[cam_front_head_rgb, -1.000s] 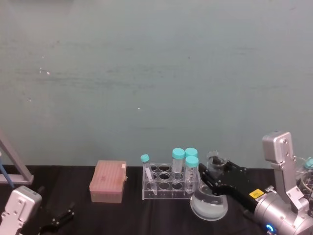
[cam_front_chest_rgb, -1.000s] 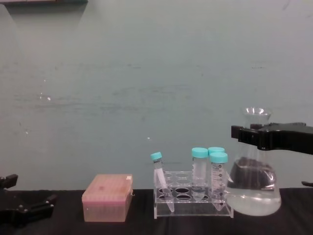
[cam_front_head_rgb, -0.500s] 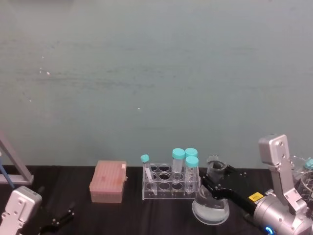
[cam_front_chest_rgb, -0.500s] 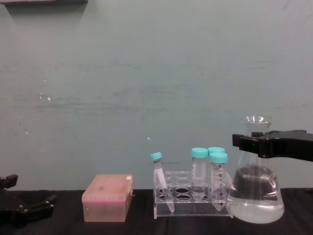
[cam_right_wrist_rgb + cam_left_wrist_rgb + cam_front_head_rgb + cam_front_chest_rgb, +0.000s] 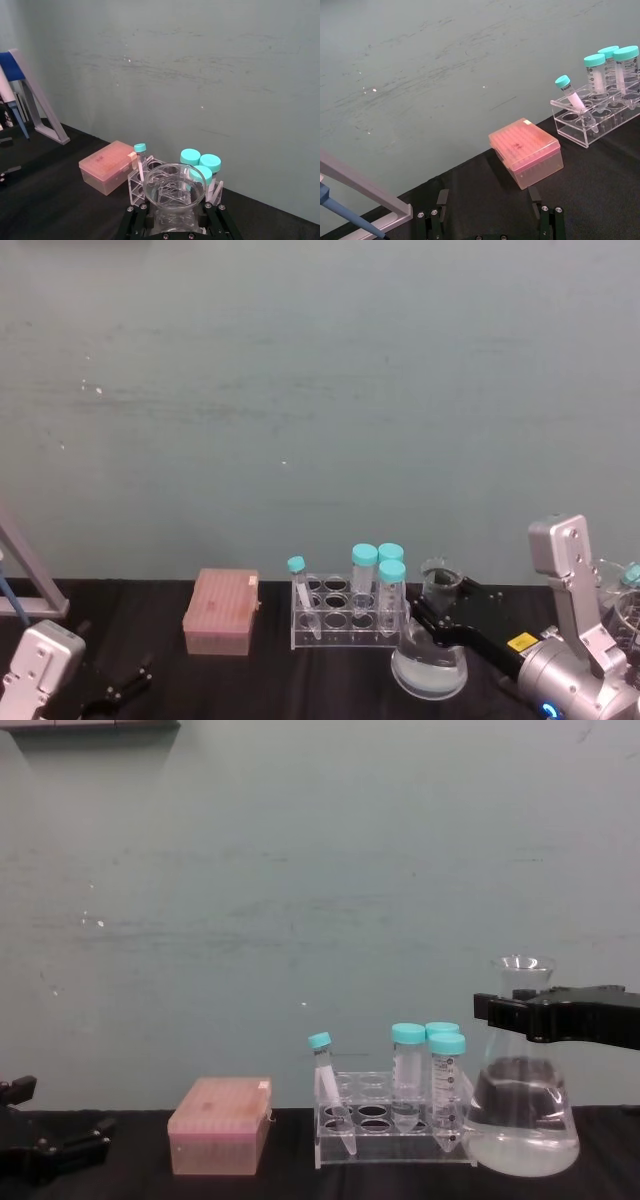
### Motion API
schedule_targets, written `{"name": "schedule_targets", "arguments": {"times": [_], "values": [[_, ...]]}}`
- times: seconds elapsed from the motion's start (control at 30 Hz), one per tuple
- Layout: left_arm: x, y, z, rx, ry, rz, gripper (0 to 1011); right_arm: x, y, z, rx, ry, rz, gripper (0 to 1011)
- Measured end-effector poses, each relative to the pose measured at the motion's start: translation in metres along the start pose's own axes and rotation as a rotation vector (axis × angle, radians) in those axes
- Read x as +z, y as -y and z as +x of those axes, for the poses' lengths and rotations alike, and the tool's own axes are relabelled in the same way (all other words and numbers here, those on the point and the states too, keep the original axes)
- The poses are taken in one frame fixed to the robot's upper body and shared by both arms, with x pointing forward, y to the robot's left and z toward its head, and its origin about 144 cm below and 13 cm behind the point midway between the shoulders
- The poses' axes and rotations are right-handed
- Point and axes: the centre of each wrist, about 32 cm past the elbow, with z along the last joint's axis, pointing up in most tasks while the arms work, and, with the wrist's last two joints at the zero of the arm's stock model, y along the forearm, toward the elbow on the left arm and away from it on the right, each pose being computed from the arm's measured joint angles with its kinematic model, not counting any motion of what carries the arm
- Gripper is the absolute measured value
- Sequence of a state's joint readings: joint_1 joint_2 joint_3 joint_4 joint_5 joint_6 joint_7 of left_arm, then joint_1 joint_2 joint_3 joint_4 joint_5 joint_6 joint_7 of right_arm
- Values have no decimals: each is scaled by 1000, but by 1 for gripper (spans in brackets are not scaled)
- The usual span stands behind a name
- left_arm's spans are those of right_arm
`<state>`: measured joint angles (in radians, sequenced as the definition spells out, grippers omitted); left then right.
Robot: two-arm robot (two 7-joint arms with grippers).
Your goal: Pick up the beaker with the right gripper, shake it three times, and then put it down.
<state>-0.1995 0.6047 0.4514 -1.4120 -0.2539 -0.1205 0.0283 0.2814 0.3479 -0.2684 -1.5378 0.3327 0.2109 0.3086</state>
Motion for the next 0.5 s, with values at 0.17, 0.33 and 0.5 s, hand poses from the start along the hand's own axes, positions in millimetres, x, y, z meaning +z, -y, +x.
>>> {"name": "schedule_targets", "arguments": {"times": [0.17, 0.33, 0.5], "values": [[0, 0, 0, 0, 0, 0, 1000, 0, 0, 0, 1, -1, 0, 452], [0, 0, 0, 0, 0, 0, 1000, 0, 0, 0, 2, -1, 0, 452], [0, 0, 0, 0, 0, 0, 1000, 0, 0, 0, 3, -2, 0, 452]]}}
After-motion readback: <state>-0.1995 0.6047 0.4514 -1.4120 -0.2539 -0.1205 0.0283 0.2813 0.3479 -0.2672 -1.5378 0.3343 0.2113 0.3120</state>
